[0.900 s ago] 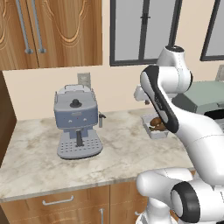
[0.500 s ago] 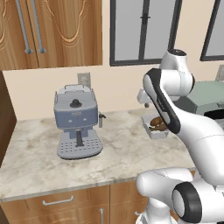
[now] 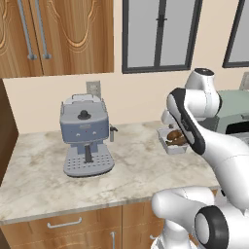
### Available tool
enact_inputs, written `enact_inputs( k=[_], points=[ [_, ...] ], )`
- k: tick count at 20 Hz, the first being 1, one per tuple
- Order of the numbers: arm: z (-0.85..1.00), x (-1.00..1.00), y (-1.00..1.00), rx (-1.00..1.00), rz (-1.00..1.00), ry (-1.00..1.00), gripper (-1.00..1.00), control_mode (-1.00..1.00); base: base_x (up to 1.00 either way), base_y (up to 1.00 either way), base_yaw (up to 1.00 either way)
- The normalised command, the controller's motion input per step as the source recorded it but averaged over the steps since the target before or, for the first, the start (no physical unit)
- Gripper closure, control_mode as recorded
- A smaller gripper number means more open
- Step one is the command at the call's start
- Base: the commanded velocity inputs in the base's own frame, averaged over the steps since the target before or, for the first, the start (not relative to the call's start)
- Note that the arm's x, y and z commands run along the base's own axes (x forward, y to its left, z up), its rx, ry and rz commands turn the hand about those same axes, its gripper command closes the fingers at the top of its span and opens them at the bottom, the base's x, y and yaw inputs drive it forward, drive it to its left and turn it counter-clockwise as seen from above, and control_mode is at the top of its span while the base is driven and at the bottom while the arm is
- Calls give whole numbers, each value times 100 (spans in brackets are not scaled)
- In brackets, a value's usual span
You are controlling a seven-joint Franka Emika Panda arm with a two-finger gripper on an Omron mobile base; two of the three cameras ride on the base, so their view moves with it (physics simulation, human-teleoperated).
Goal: Place the tupperware on the top shelf of the fridge. Make space for the tupperware among the existing items by rearranging them on the shelves if needed. Close the fridge door when finished.
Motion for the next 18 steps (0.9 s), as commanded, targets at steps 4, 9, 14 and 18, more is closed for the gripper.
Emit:
enact_inputs(
  k=[4, 9, 14, 18],
  points=[
    [-20, 16, -35, 0, 0, 0, -100, -100, 0, 0, 0],
    [-38, 49, -3, 0, 0, 3, -100, -100, 0, 0, 0],
    [-38, 86, 0, 0, 4, 16, -100, -100, 0, 0, 0],
    [-41, 70, 0, 0, 5, 7, -100, -100, 0, 0, 0]
  ],
)
